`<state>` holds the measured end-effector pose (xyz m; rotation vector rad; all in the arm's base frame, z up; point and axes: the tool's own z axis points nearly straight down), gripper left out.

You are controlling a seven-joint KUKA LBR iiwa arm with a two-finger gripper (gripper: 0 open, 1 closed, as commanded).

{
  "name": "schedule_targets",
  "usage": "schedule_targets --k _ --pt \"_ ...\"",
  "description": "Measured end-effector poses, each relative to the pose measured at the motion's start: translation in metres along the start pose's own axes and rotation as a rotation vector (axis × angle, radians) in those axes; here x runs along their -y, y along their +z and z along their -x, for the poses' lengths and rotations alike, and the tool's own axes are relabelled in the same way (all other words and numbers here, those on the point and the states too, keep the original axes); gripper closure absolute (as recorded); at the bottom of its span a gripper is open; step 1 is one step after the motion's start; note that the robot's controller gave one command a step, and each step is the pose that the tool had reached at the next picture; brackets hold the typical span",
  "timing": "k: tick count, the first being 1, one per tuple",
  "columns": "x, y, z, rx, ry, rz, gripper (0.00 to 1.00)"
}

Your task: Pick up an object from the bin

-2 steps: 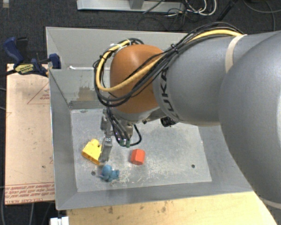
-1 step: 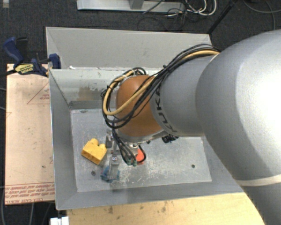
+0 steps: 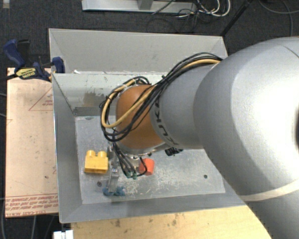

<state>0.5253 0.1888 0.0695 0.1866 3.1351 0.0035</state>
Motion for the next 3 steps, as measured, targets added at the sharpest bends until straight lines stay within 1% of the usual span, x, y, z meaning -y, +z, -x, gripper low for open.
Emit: schedule_targets --k 1,2,3 --pt "-0.052 0.0 -0.006 0.002 0.018 0.003 0.0" --pt "-0.049 0.0 -0.005 0.0 0.022 -0.001 1.0" --pt "-0.054 -0.132 0.004 0.008 0.081 0.005 1.0"
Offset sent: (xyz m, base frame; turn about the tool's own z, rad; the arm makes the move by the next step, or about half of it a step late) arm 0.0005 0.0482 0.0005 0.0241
